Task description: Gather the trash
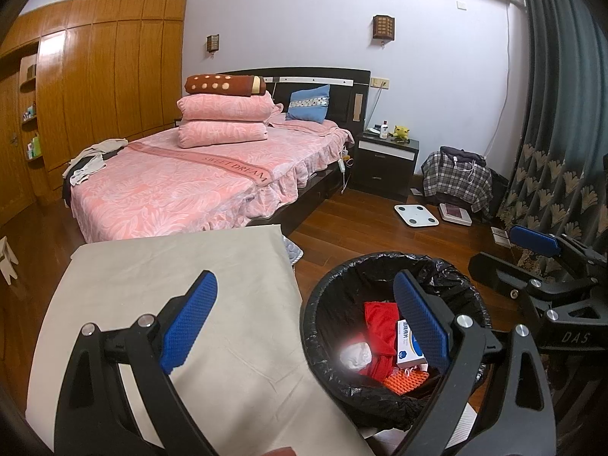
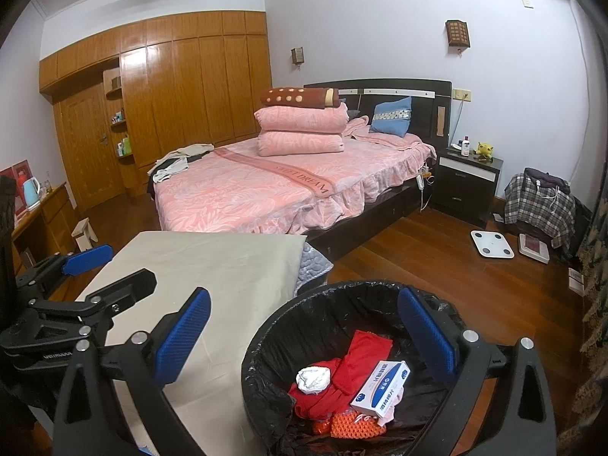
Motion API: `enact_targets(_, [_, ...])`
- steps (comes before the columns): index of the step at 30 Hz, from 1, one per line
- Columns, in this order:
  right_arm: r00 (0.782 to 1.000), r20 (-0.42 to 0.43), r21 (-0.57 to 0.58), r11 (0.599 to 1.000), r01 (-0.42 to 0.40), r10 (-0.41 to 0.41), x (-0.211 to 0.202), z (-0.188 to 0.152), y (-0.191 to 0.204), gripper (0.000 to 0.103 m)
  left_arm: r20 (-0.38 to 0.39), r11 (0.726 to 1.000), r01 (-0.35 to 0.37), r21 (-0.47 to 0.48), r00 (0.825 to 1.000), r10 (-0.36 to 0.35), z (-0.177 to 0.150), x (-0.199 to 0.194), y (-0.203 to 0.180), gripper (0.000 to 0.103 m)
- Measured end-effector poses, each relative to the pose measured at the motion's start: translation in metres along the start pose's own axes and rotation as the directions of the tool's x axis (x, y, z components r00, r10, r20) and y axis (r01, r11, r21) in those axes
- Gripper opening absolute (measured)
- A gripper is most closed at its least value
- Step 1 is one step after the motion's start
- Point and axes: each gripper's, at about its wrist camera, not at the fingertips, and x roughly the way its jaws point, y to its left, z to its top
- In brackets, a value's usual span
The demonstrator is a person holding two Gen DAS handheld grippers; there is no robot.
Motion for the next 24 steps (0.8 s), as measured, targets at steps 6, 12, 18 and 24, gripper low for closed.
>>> enact_targets(6, [1.0, 0.0, 0.001, 1.0, 0.0, 0.0, -0.0002, -0.0002, 0.0001, 0.097, 0.0, 1.0, -0.001, -0.001, 1.0, 0.001, 0.0, -0.0002, 0.0003, 0.091])
enact_targets(12, [1.0, 0.0, -0.001, 1.0, 0.001, -0.001, -0.0007, -0.001, 0.0003, 0.097, -0.001, 1.0, -0.001, 0.001, 1.0, 0.001, 0.0003, 0.0004, 0.0012, 0.091])
enact_targets(18, [1.0, -0.002, 0.001, 1.0, -0.002, 0.002, 0.0021, 0.0005, 0.002, 0.097, -0.003, 1.0, -0.002, 0.001, 1.0, 0.002, 0.0005, 0.0011, 0.007, 0.091])
enact_targets(24, [1.0, -0.002, 0.0, 1.0, -0.002, 0.002, 0.002, -0.0006, 0.0024, 0.097, -0.002, 1.0, -0.002, 0.0, 1.0, 0.002, 0.0005, 0.0009, 0.0053, 0.091])
